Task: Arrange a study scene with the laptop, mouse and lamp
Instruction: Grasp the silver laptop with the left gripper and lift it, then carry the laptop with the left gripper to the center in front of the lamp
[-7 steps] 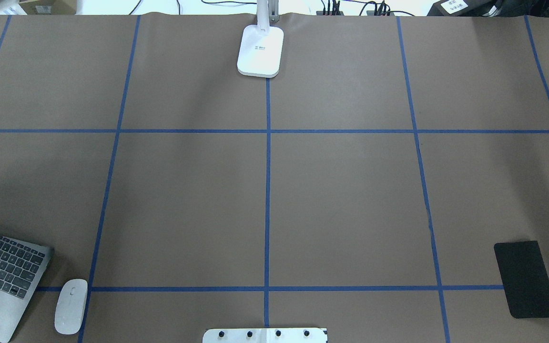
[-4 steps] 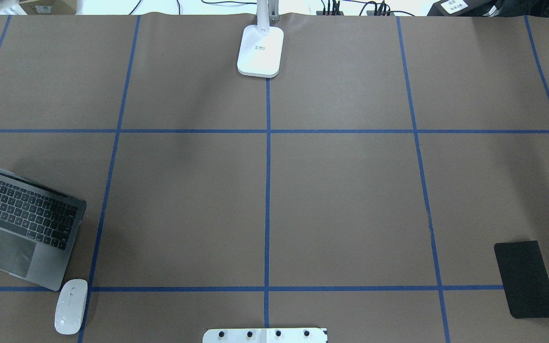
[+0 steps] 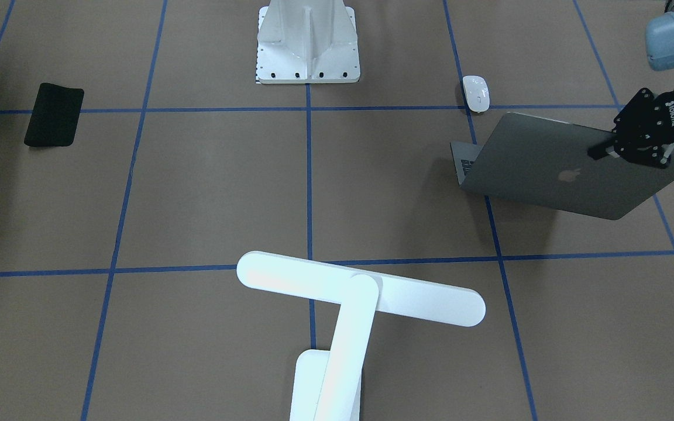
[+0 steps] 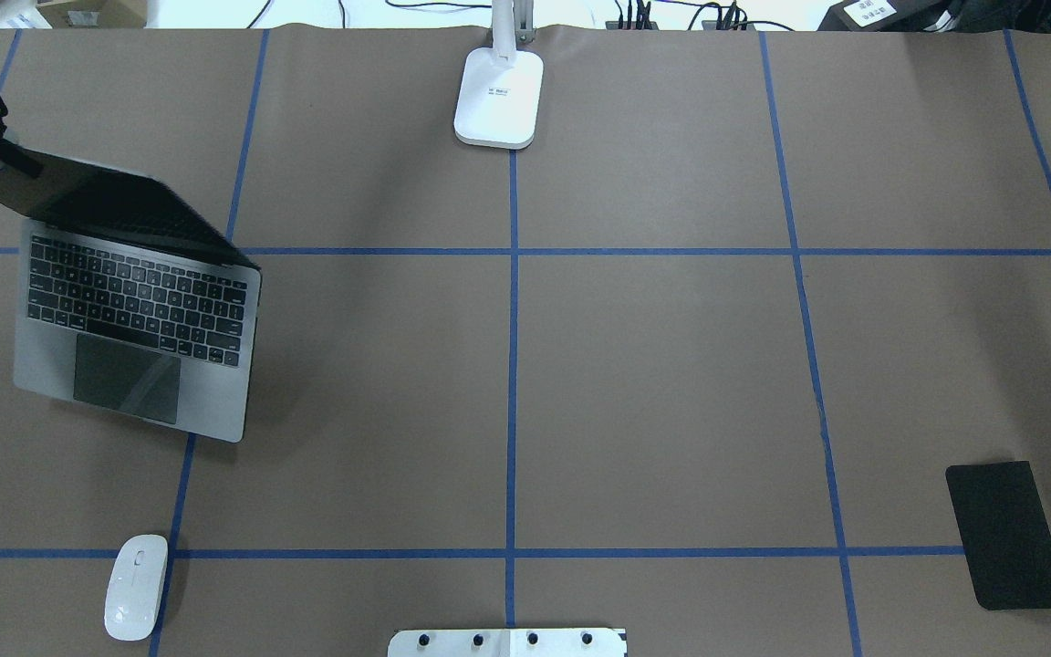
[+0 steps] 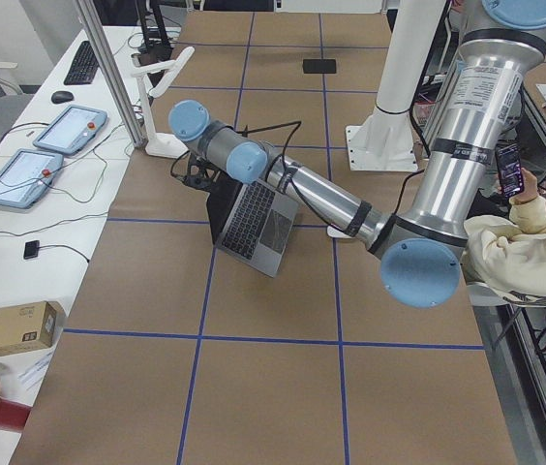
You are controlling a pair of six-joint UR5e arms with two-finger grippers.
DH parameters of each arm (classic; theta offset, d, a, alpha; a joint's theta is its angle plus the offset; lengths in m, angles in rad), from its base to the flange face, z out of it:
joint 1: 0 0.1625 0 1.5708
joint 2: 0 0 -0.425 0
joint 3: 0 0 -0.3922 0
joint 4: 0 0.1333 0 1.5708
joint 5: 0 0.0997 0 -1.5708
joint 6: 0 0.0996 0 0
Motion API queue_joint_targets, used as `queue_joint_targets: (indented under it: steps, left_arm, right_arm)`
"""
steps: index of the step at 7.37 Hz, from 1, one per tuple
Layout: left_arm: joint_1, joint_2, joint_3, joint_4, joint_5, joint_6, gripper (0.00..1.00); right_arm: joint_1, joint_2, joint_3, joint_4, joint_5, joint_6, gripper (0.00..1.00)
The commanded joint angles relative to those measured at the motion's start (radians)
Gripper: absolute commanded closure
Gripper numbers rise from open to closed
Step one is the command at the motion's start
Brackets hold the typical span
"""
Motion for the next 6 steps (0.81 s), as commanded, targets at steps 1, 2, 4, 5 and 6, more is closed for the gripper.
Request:
queue_joint_targets:
  steps: [1, 2, 4, 5, 6]
  left_arm:
    - [0.077, -0.122, 0.025, -0.029, 0.086, -0.178, 1.00]
    - [0.112, -0.179, 0.054, -0.064, 0.137, -0.258, 1.00]
    - [0.175, -0.288, 0.166, -0.252, 0.256, -0.439, 1.00]
    - [0.197, -0.340, 0.236, -0.338, 0.301, -0.491, 1.00]
    - [0.231, -0.388, 0.289, -0.385, 0.366, -0.533, 1.00]
  right_arm:
    - [0.000, -0.007, -0.002, -0.023, 0.001, 0.000, 0.00]
    - [0.000, -0.007, 0.000, -0.029, 0.001, 0.000, 0.00]
    - [0.000, -0.006, -0.002, -0.057, -0.001, 0.000, 0.00]
    - [0.000, -0.006, -0.002, -0.066, -0.001, 0.000, 0.00]
    - [0.000, -0.006, 0.000, -0.075, -0.001, 0.000, 0.00]
